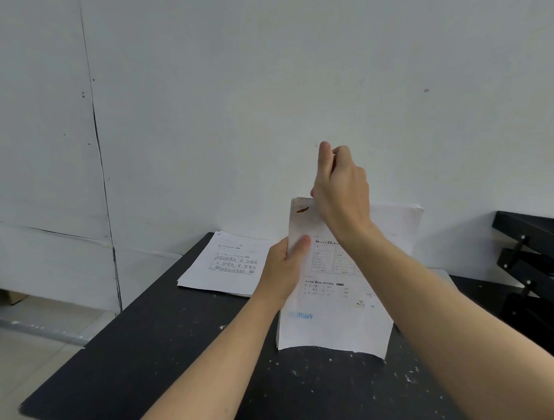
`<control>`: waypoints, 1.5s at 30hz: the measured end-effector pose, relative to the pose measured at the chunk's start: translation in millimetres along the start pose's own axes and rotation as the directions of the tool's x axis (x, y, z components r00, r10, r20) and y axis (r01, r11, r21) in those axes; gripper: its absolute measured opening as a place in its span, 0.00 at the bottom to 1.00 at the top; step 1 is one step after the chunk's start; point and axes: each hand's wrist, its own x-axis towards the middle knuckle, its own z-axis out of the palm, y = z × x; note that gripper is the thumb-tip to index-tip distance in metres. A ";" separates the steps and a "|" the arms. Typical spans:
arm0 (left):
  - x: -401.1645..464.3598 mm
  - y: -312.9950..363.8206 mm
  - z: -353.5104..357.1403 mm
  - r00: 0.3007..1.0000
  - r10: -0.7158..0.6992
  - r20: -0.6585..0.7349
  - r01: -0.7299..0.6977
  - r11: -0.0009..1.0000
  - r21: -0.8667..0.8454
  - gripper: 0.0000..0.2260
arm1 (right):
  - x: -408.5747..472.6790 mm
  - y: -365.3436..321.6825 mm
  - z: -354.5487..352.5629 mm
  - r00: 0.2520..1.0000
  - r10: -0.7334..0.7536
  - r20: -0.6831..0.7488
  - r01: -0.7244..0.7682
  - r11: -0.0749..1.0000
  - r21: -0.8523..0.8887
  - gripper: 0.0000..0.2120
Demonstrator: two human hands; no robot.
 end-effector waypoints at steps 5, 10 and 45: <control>-0.1 -0.4 -0.4 1.000 0.003 -0.017 -0.002 1.000 0.029 0.12 | -2.5 -3.3 1.7 0.999 -0.029 -0.029 0.028 0.999 -0.043 0.21; -0.6 3.2 -2.2 1.000 -0.013 0.003 0.013 1.000 0.018 0.12 | 3.6 -4.0 -5.2 0.995 0.034 -0.089 -0.024 0.994 0.104 0.22; -0.7 1.8 -2.1 1.000 0.001 -0.014 -0.001 1.000 -0.012 0.11 | -2.4 13.7 4.7 0.994 0.100 -0.039 -0.090 0.977 0.191 0.21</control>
